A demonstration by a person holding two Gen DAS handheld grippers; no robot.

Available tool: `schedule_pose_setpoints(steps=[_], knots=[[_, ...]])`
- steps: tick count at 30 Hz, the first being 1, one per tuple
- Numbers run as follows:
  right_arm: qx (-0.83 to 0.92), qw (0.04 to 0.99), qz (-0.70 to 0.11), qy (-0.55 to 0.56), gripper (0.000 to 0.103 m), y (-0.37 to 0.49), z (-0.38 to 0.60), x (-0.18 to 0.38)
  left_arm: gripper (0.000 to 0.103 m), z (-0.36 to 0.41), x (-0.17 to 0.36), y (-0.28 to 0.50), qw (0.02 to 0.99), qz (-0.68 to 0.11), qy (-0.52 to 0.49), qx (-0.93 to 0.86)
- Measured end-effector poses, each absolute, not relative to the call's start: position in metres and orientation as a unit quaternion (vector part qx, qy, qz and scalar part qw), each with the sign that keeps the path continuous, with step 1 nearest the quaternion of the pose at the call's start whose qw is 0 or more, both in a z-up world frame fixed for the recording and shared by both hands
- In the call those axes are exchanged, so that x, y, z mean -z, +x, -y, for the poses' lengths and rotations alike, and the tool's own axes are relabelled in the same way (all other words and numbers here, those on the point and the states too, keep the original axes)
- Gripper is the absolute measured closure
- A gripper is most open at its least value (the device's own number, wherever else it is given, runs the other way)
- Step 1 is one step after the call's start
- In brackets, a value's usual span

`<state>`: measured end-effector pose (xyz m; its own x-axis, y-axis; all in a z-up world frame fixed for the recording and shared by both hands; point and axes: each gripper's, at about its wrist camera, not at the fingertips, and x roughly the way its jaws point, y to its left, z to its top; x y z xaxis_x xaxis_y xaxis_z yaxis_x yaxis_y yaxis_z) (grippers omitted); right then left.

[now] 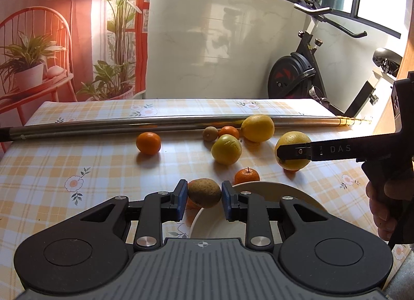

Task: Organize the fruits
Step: 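Grasp the large yellow grapefruit with the right gripper while the left holds the kiwi, then lower the grapefruit over the plate with the right gripper while the left releases the kiwi into it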

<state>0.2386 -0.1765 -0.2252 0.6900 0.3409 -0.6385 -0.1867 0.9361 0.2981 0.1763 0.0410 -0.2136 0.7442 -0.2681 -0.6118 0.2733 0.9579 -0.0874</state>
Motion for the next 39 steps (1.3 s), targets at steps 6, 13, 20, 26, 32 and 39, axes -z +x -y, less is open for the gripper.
schedule_pose_setpoints(steps=[6, 13, 20, 26, 32, 39], knots=[[-0.151, 0.917, -0.350, 0.117, 0.044, 0.210, 0.176, 0.216, 0.073, -0.034, 0.215, 0.164, 0.933, -0.326, 0.020, 0.149], [-0.156, 0.911, -0.364, 0.116, 0.044, 0.189, 0.171, 0.218, 0.073, -0.033, 0.222, 0.155, 0.930, -0.335, 0.029, 0.146], [-0.162, 0.906, -0.377, 0.099, 0.044, 0.183, 0.160, 0.220, 0.073, -0.029, 0.229, 0.151, 0.927, -0.344, 0.039, 0.145], [-0.170, 0.902, -0.387, 0.088, 0.044, 0.182, 0.153, 0.222, 0.073, -0.029, 0.232, 0.152, 0.924, -0.353, 0.040, 0.144], [-0.173, 0.900, -0.393, 0.080, 0.044, 0.183, 0.149, 0.225, 0.073, -0.027, 0.237, 0.152, 0.920, -0.360, 0.048, 0.143], [-0.170, 0.896, -0.401, 0.086, 0.044, 0.186, 0.153, 0.230, 0.073, -0.027, 0.240, 0.153, 0.918, -0.368, 0.051, 0.138]])
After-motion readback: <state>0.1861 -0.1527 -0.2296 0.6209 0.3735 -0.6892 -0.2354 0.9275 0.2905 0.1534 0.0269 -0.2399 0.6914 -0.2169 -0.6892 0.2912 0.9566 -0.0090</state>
